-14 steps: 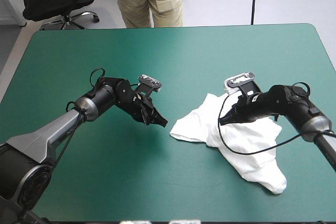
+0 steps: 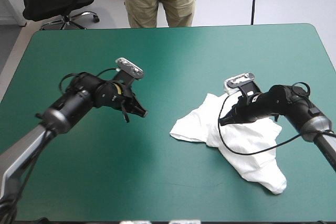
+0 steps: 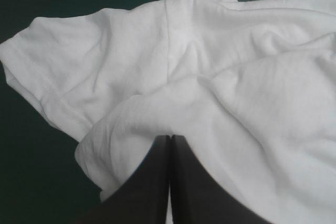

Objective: Fold the cloth

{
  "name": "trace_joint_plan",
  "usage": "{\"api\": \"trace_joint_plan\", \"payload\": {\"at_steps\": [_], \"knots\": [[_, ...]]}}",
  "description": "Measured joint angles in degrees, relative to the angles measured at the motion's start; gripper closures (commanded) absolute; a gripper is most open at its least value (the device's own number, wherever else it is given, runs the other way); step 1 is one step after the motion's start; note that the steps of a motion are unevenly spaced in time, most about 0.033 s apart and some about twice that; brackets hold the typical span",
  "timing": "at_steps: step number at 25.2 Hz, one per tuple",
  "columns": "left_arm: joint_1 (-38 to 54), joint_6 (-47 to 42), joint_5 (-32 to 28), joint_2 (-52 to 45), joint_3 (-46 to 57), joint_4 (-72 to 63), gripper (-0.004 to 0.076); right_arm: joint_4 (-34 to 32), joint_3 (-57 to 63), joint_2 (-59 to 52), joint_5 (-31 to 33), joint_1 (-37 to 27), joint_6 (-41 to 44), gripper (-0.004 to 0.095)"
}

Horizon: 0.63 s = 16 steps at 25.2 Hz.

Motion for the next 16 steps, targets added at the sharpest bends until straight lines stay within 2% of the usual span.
{"api": "trace_joint_plan", "payload": {"at_steps": [4, 9, 16], "knots": [[0.0, -7.3, 3.9, -16.5, -0.1, 9.5, 0.0741, 0.0, 0.0, 0.0, 0.5, 0.0, 0.0, 0.0921], [0.0, -11.1, 10.2, -29.0, 2.0, 15.6, 0.0741, -0.1, 0.0, 0.0, 0.5, 0.0, 0.0, 0.0921], [0.0, -15.8, 12.3, -46.1, 14.7, 16.5, 0.0741, -2.5, 0.0, 0.0, 0.2, 0.0, 0.0, 0.0921]]}}
